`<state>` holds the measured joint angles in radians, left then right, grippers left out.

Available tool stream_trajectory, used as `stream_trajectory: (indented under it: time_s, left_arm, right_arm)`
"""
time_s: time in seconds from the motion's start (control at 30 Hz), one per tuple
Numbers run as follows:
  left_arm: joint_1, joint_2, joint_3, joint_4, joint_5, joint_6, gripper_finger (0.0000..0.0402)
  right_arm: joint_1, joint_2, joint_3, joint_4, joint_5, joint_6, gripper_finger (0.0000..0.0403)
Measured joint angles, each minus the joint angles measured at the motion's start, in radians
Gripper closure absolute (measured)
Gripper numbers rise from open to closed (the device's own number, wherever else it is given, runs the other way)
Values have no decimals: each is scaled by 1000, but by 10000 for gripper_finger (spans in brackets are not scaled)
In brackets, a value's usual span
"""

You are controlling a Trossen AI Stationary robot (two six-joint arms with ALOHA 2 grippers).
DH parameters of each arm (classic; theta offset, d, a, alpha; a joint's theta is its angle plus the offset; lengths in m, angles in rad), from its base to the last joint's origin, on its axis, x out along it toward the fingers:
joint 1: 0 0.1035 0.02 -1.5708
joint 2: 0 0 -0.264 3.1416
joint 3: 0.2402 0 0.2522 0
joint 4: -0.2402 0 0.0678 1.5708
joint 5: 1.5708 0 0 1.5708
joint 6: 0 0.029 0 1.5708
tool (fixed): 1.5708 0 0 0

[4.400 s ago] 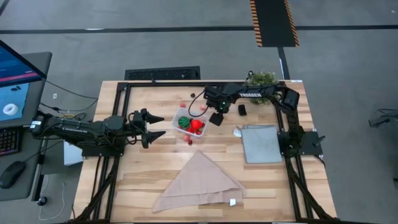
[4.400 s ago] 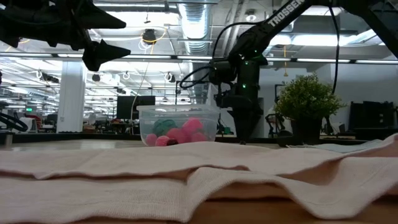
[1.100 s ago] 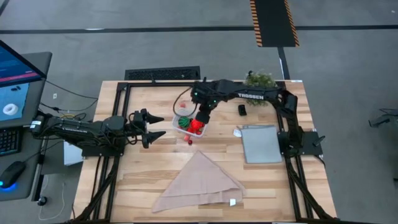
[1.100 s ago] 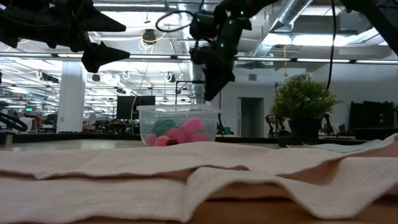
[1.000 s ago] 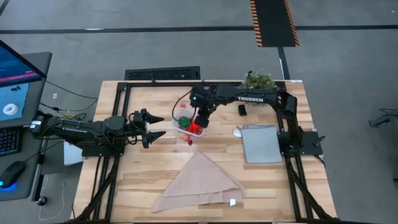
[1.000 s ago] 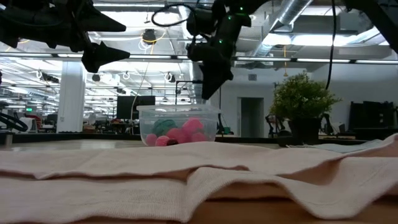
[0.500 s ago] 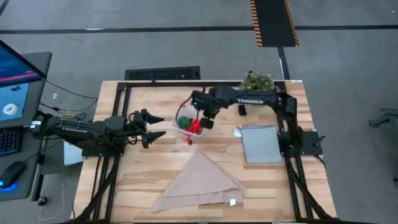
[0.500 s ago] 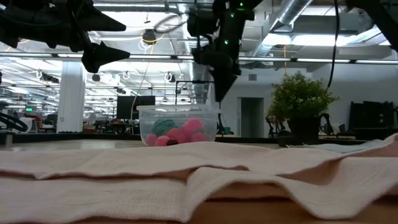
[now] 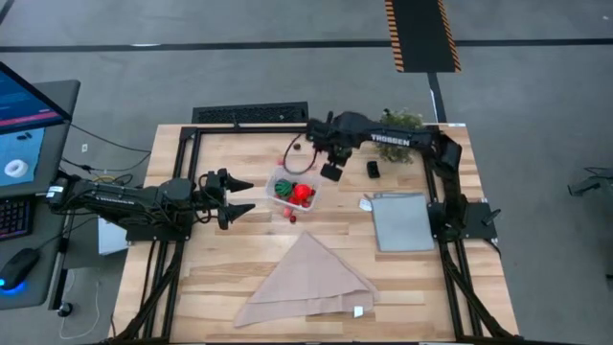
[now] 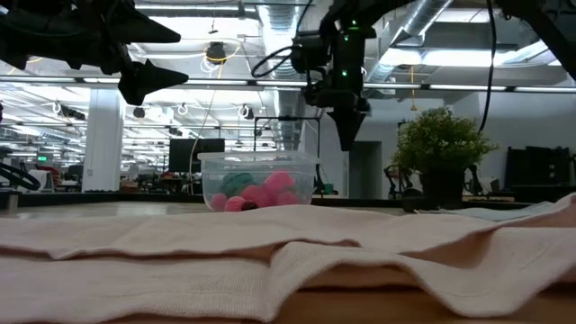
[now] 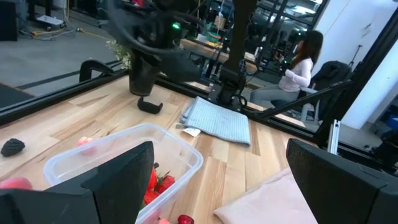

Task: Pick and placing Produce into tupperware
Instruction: Put the blueberry into the transparent bin

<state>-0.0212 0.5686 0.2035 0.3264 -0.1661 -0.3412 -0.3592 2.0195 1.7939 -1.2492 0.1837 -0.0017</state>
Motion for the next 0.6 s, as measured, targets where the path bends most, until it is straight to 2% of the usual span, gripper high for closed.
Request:
stream_trajectory:
  time_s: [0.4, 0.53, 0.6]
  left_arm:
    - [0, 0, 0, -8, 1, 0, 44]
    - [0, 0, 0, -11, 0, 0, 44]
    - [0, 0, 0, -18, 0, -1, 44]
  right_arm:
    - [-293, -121, -3, -57, -18, -50, 332]
    - [-357, -217, -40, -30, -122, -44, 332]
    - [-368, -269, -87, -15, -132, -48, 332]
